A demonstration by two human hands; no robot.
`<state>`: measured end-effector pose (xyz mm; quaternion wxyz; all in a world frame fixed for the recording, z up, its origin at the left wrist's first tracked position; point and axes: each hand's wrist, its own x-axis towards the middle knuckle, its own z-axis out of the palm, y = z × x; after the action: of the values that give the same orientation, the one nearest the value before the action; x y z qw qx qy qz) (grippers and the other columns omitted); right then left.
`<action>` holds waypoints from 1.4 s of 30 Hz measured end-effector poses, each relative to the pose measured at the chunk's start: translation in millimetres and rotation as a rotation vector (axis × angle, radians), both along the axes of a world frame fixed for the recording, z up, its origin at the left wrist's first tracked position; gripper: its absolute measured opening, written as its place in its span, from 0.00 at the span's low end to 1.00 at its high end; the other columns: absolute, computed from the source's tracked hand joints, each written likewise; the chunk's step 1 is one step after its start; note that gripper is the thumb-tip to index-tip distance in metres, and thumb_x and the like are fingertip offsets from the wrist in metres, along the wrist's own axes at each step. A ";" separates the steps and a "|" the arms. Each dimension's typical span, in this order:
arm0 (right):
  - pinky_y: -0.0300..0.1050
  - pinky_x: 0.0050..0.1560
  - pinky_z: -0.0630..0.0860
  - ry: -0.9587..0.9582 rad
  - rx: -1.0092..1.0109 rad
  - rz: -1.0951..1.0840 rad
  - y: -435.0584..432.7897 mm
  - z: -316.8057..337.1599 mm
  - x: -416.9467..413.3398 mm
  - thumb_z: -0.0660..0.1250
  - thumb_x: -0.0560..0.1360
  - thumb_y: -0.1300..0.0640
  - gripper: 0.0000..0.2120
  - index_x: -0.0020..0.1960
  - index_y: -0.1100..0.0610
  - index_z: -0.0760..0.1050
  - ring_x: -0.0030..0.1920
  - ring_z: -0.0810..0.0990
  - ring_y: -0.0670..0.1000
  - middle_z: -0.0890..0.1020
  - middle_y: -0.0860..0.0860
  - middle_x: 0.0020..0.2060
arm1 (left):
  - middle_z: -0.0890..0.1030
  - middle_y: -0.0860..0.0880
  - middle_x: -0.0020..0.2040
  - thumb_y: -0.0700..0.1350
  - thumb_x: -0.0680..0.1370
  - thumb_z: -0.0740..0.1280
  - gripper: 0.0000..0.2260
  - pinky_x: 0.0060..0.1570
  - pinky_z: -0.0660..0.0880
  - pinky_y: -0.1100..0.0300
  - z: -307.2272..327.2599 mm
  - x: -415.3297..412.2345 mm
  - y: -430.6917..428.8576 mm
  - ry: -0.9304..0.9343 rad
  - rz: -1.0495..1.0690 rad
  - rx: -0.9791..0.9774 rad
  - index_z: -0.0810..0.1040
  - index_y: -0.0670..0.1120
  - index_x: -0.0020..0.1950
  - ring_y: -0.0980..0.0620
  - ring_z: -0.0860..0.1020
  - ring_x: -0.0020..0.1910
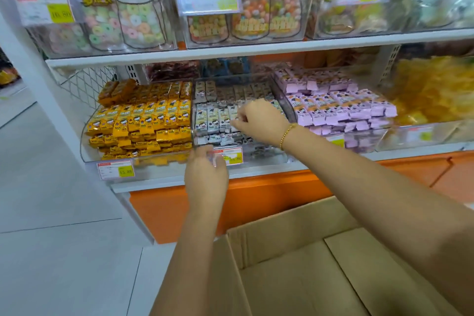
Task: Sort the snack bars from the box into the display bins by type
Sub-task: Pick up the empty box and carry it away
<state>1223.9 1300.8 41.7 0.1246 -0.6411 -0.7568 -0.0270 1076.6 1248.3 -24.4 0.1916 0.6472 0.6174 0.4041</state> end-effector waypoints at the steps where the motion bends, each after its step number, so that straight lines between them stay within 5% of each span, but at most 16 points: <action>1: 0.43 0.34 0.66 -0.024 -0.028 0.013 -17.0 -4.3 8.7 0.61 0.79 0.49 0.21 0.31 0.57 0.66 0.29 0.70 0.52 0.69 0.52 0.26 | 0.80 0.46 0.48 0.41 0.79 0.61 0.08 0.37 0.69 0.60 -5.4 1.9 -12.7 -0.026 -0.002 0.001 0.77 0.43 0.55 0.47 0.77 0.44; 4: 0.43 0.36 0.63 -0.043 -0.123 0.021 -69.6 -23.1 39.2 0.62 0.79 0.50 0.16 0.35 0.57 0.68 0.35 0.71 0.53 0.72 0.53 0.31 | 0.76 0.51 0.35 0.43 0.78 0.63 0.05 0.30 0.62 0.61 -34.4 3.4 -48.6 -0.021 -0.034 -0.130 0.76 0.45 0.44 0.47 0.77 0.38; 8: 0.42 0.42 0.67 -0.036 -0.347 -0.015 -133.4 -57.4 86.0 0.64 0.78 0.52 0.07 0.48 0.56 0.74 0.43 0.73 0.51 0.79 0.53 0.45 | 0.81 0.45 0.49 0.45 0.79 0.64 0.06 0.42 0.71 0.59 -86.7 3.5 -94.7 0.174 -0.083 -0.485 0.76 0.44 0.52 0.46 0.78 0.48; 12: 0.42 0.50 0.70 -0.089 -0.453 -0.154 -191.4 -90.6 130.9 0.66 0.76 0.52 0.10 0.55 0.56 0.77 0.54 0.77 0.53 0.81 0.52 0.53 | 0.75 0.42 0.64 0.47 0.77 0.66 0.19 0.58 0.72 0.58 -139.7 -0.2 -145.7 0.408 -0.187 -0.854 0.73 0.40 0.65 0.45 0.75 0.62; 15: 0.42 0.48 0.71 -0.048 -0.522 -0.304 -230.0 -110.6 158.1 0.66 0.76 0.53 0.09 0.53 0.55 0.77 0.50 0.77 0.51 0.81 0.53 0.51 | 0.80 0.46 0.53 0.47 0.75 0.69 0.12 0.47 0.72 0.62 -161.7 4.1 -178.6 0.428 -0.217 -0.960 0.78 0.42 0.54 0.48 0.78 0.57; 17: 0.41 0.46 0.72 0.015 -0.543 -0.381 -252.6 -121.8 169.8 0.67 0.75 0.53 0.07 0.50 0.55 0.77 0.46 0.76 0.50 0.80 0.53 0.49 | 0.81 0.44 0.51 0.43 0.74 0.66 0.09 0.45 0.75 0.59 -169.9 8.6 -190.3 0.343 -0.169 -0.963 0.78 0.40 0.52 0.45 0.80 0.54; 21: 0.43 0.52 0.75 0.185 -0.530 -0.475 -292.1 -143.2 177.2 0.70 0.74 0.56 0.05 0.47 0.56 0.78 0.48 0.78 0.50 0.81 0.51 0.47 | 0.79 0.40 0.55 0.39 0.78 0.60 0.15 0.47 0.76 0.53 -174.0 10.2 -200.5 0.067 -0.103 -0.900 0.73 0.36 0.63 0.42 0.78 0.53; 26: 0.40 0.47 0.69 0.235 -0.508 -0.576 -325.9 -160.7 183.9 0.70 0.73 0.57 0.05 0.48 0.54 0.76 0.50 0.78 0.51 0.81 0.52 0.49 | 0.78 0.37 0.56 0.39 0.75 0.59 0.15 0.52 0.77 0.48 -188.6 -8.1 -177.8 0.068 -0.005 -0.731 0.73 0.37 0.60 0.37 0.78 0.53; 31: 0.41 0.46 0.69 0.097 -0.510 -0.753 -334.9 -154.7 213.6 0.64 0.76 0.53 0.14 0.60 0.57 0.74 0.51 0.75 0.54 0.79 0.54 0.55 | 0.79 0.34 0.50 0.34 0.74 0.61 0.03 0.47 0.75 0.47 -177.8 -32.4 -155.5 0.143 0.034 -0.600 0.72 0.37 0.41 0.35 0.78 0.50; 34: 0.48 0.38 0.78 0.190 -0.569 -0.932 -325.9 -174.6 245.4 0.66 0.75 0.53 0.24 0.66 0.62 0.67 0.49 0.77 0.58 0.77 0.58 0.57 | 0.79 0.32 0.49 0.33 0.75 0.61 0.07 0.47 0.75 0.47 -181.6 -49.8 -130.1 0.178 0.096 -0.609 0.77 0.31 0.46 0.34 0.78 0.49; 37: 0.47 0.31 0.75 0.261 -0.692 -1.011 -303.3 -191.8 252.6 0.73 0.71 0.49 0.35 0.68 0.67 0.65 0.48 0.75 0.59 0.75 0.60 0.57 | 0.80 0.32 0.44 0.33 0.73 0.63 0.07 0.43 0.77 0.48 -189.4 -59.1 -102.8 0.207 0.115 -0.710 0.78 0.30 0.45 0.35 0.79 0.43; 40: 0.53 0.58 0.74 0.304 -0.704 -1.026 -265.0 -218.4 253.7 0.72 0.73 0.49 0.38 0.73 0.67 0.60 0.65 0.72 0.62 0.71 0.62 0.66 | 0.76 0.37 0.32 0.30 0.70 0.64 0.02 0.39 0.78 0.43 -207.7 -65.0 -67.4 0.157 0.085 -0.944 0.74 0.33 0.37 0.41 0.76 0.30; 42: 0.54 0.70 0.64 0.254 -0.675 -1.031 -241.3 -231.1 248.4 0.63 0.79 0.49 0.32 0.75 0.64 0.56 0.72 0.64 0.61 0.63 0.62 0.72 | 0.77 0.35 0.34 0.29 0.70 0.63 0.02 0.45 0.77 0.35 -216.9 -65.4 -46.7 0.165 0.070 -1.095 0.75 0.32 0.40 0.36 0.79 0.34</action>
<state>1472.3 1059.5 -189.4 -0.0250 -0.9258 -0.2966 0.2332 1011.2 1201.6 -241.3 0.4378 0.4615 0.7713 -0.0217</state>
